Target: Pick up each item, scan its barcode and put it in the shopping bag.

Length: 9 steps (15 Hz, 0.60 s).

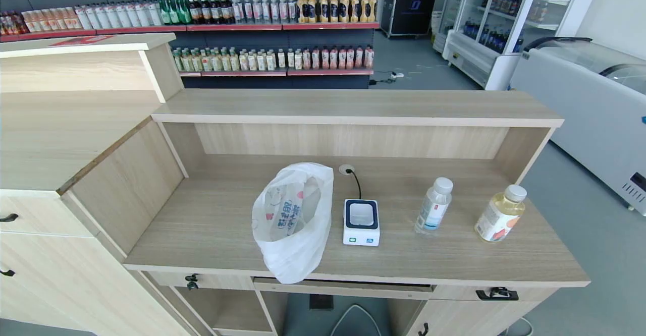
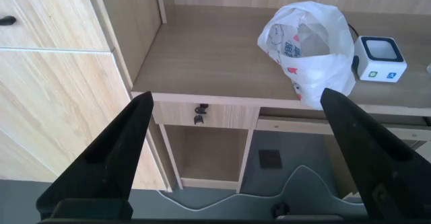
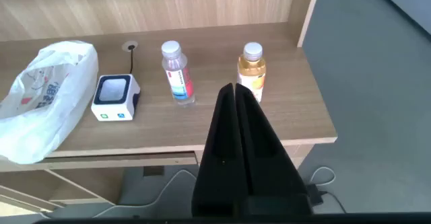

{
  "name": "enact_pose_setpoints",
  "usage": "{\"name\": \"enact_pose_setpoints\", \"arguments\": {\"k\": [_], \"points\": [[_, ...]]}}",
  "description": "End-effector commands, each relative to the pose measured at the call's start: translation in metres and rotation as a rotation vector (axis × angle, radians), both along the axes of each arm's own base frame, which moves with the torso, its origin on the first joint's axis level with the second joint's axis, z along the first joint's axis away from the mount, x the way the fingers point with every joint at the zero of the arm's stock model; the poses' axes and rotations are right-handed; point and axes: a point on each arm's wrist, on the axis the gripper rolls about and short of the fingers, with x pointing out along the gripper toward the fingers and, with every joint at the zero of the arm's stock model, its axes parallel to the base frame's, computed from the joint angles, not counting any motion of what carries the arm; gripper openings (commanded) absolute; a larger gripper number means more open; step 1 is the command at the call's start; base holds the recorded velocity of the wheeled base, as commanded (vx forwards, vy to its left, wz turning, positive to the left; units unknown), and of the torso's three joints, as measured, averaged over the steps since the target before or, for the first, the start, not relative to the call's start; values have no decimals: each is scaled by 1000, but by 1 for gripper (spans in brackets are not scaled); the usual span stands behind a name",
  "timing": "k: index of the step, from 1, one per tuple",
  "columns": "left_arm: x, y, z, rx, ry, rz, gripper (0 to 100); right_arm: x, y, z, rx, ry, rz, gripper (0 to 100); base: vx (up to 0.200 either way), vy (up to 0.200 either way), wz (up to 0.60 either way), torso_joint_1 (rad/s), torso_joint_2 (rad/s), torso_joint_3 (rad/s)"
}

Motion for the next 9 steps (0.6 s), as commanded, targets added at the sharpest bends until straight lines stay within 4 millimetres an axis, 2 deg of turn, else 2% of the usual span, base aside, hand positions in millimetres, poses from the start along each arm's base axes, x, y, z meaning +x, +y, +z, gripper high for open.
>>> {"name": "enact_pose_setpoints", "arguments": {"k": [1,3,4,7,9], "points": [[0,0,0,-1,-1,0,100,120,-3,29,-25,206,-21,0,0,0,0,0,0,0],[0,0,0,-1,-1,0,100,144,-4,-11,-14,253,-21,0,0,0,0,0,0,0],[0,0,0,-1,-1,0,100,158,-5,-35,-16,252,-16,100,0,0,0,0,0,0],[0,0,0,-1,-1,0,100,190,-8,-75,-4,297,30,100,0,0,0,0,0,0],[0,0,0,-1,-1,0,100,204,-8,-91,-3,356,55,100,0,0,0,0,0,0]]}}
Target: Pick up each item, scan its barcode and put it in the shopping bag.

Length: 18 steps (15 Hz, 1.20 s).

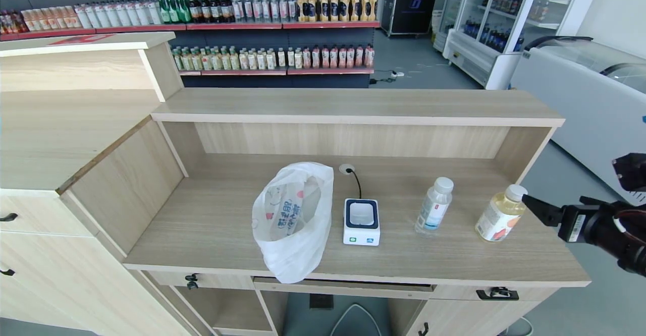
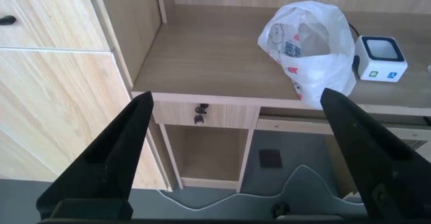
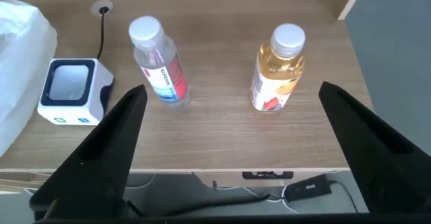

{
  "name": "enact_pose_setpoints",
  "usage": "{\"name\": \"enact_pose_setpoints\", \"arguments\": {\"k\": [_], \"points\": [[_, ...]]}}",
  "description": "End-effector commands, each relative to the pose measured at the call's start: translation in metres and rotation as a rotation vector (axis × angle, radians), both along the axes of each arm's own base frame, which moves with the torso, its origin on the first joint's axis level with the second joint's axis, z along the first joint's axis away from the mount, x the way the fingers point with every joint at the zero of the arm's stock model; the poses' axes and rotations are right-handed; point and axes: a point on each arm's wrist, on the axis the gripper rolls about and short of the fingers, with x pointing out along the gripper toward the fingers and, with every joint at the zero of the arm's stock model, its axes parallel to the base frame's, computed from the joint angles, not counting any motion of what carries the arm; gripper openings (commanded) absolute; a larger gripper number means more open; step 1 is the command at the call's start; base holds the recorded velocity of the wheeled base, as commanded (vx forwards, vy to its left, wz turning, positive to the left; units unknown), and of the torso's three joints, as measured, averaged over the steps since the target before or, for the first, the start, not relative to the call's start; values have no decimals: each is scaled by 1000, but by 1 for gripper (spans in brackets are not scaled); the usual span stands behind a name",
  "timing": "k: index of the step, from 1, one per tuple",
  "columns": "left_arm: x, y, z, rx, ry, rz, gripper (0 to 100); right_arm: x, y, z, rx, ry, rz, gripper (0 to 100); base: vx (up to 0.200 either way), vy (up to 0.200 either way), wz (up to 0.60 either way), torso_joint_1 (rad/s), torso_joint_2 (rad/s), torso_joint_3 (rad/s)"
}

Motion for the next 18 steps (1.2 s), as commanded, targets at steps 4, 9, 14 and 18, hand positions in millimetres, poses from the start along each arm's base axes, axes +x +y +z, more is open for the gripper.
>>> {"name": "enact_pose_setpoints", "arguments": {"k": [4,9,14,18], "points": [[0,0,0,-1,-1,0,100,47,-11,-69,-41,172,9,100,0,0,0,0,0,0],[0,0,0,1,-1,0,100,70,-10,-91,-18,159,92,100,0,0,0,0,0,0],[0,0,0,-1,-1,0,100,94,4,-110,-12,120,218,100,0,0,0,0,0,0],[0,0,0,-1,-1,0,100,104,13,-120,-40,108,252,100,0,0,0,0,0,0]]}}
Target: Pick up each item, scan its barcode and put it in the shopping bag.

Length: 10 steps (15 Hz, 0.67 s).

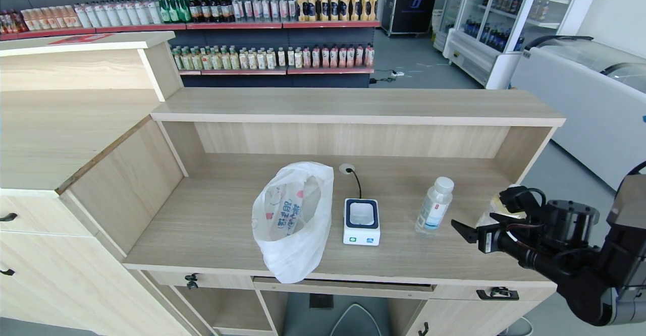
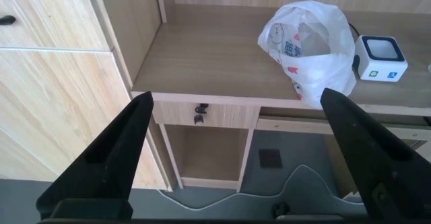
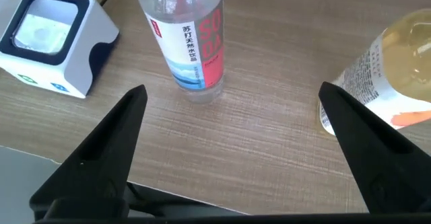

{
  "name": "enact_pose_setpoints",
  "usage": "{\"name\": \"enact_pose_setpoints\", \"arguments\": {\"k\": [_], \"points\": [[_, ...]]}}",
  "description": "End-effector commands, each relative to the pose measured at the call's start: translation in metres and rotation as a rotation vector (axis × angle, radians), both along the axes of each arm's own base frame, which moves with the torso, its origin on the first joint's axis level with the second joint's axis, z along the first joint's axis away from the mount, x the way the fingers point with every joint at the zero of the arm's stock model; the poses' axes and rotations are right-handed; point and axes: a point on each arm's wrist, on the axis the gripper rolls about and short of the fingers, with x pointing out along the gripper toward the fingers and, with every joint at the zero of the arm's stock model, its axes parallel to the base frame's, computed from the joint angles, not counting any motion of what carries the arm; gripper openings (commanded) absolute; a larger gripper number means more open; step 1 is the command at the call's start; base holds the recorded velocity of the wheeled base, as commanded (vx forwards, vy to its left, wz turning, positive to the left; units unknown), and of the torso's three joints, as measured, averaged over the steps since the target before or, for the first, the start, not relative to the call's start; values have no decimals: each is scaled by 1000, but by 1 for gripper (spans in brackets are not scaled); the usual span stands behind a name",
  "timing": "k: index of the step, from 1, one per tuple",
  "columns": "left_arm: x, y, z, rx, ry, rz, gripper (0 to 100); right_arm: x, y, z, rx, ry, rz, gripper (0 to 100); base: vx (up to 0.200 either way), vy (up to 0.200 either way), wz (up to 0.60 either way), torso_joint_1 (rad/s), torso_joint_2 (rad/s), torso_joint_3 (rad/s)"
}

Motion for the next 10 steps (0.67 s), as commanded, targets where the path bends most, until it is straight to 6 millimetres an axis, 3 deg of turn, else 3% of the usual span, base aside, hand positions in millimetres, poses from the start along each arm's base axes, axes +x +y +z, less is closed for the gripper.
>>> {"name": "enact_pose_setpoints", "arguments": {"k": [1,10], "points": [[0,0,0,-1,-1,0,100,10,2,-10,-21,3,13,100,0,0,0,0,0,0],[0,0,0,-1,-1,0,100,44,24,-15,-36,-76,76,100,0,0,0,0,0,0]]}}
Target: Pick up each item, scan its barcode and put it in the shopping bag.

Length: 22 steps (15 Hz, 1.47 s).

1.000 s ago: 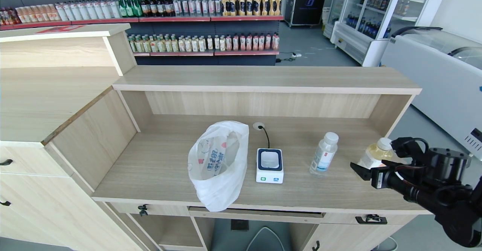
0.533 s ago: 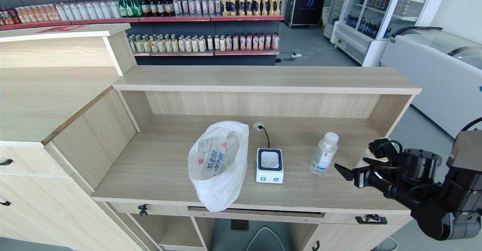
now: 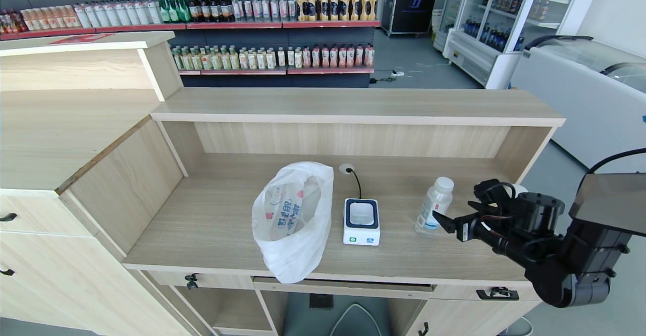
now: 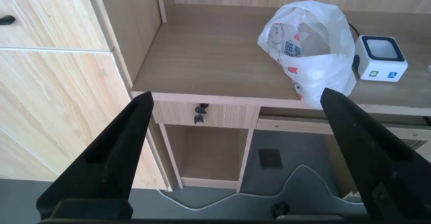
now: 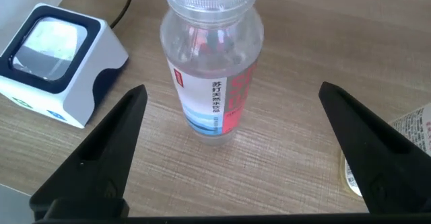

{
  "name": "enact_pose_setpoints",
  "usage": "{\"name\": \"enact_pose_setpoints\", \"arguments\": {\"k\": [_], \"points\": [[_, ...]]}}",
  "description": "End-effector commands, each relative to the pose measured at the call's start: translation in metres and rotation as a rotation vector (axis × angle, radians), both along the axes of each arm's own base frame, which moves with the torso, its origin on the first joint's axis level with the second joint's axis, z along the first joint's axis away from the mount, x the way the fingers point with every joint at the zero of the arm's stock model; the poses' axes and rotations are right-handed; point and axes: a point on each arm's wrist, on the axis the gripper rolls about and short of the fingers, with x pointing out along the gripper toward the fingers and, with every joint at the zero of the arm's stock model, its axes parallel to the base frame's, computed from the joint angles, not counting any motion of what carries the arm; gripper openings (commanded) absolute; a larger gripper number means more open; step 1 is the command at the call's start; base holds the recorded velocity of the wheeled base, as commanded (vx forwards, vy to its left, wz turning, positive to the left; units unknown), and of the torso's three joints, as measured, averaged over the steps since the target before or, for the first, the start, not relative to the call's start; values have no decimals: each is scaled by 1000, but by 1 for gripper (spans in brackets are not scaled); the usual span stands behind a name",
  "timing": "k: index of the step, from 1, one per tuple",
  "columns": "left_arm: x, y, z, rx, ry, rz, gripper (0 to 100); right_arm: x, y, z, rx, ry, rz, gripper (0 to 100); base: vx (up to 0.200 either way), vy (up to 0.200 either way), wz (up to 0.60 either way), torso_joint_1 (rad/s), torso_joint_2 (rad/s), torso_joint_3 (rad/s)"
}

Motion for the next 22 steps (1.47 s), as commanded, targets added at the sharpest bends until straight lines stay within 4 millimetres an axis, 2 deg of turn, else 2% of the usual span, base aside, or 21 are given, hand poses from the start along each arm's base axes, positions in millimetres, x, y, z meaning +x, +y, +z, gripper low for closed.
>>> {"name": "enact_pose_setpoints", "arguments": {"k": [1,3,10,22], "points": [[0,0,0,-1,-1,0,100,8,4,-5,-2,-7,10,100,0,0,0,0,0,0],[0,0,0,-1,-1,0,100,19,5,-7,-38,-43,18,100,0,0,0,0,0,0],[0,0,0,1,-1,0,100,27,18,-23,-48,-44,52,100,0,0,0,0,0,0],[0,0,0,1,-1,0,100,47,25,-32,-43,-83,63,100,0,0,0,0,0,0]]}}
